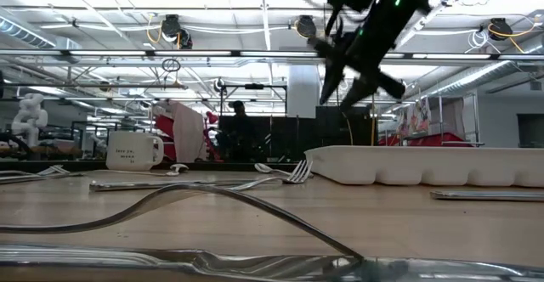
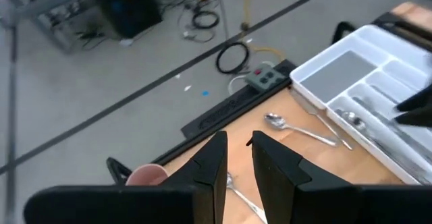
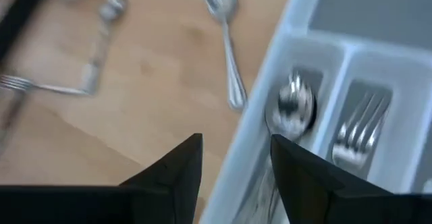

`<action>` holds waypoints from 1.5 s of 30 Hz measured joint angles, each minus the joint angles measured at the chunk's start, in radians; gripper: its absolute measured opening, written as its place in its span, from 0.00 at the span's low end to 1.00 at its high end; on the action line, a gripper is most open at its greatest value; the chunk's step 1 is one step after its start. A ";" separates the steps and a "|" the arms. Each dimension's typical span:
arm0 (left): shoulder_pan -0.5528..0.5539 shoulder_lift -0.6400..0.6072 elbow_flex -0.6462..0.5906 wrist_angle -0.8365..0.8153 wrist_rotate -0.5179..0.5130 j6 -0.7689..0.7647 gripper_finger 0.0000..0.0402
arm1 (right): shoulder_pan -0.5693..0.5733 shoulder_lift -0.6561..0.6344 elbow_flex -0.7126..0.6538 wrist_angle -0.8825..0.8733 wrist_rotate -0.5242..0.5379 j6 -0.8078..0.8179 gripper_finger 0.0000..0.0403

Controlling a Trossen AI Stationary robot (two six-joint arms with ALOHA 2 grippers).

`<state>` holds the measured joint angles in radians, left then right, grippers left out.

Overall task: Sort silverware
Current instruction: Put the silver spoon into the silverware tray

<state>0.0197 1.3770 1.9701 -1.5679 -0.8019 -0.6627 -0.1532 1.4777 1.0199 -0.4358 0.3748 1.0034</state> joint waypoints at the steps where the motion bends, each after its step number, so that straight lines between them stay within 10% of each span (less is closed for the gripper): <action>1: 0.006 0.025 0.000 0.000 -0.008 -0.010 0.19 | 0.000 -0.030 0.000 0.000 0.014 -0.016 0.41; 12: 0.224 0.177 -0.247 0.072 0.193 -0.062 0.19 | 0.007 -0.286 0.000 -0.055 0.096 -0.154 0.41; 19: 0.403 0.022 -0.696 0.680 0.649 -0.062 0.19 | 0.011 -0.376 0.000 -0.133 0.098 -0.202 0.41; 30: 0.633 0.008 -1.040 0.915 0.801 -0.222 0.19 | 0.011 -0.411 0.000 -0.151 0.098 -0.264 0.41; 45: 0.711 0.155 -1.094 1.042 0.872 -0.164 0.19 | 0.011 -0.411 0.000 -0.135 0.100 -0.333 0.41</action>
<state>0.7303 1.5316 0.8764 -0.5255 0.0701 -0.8267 -0.1421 1.0668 1.0199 -0.5707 0.4745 0.6706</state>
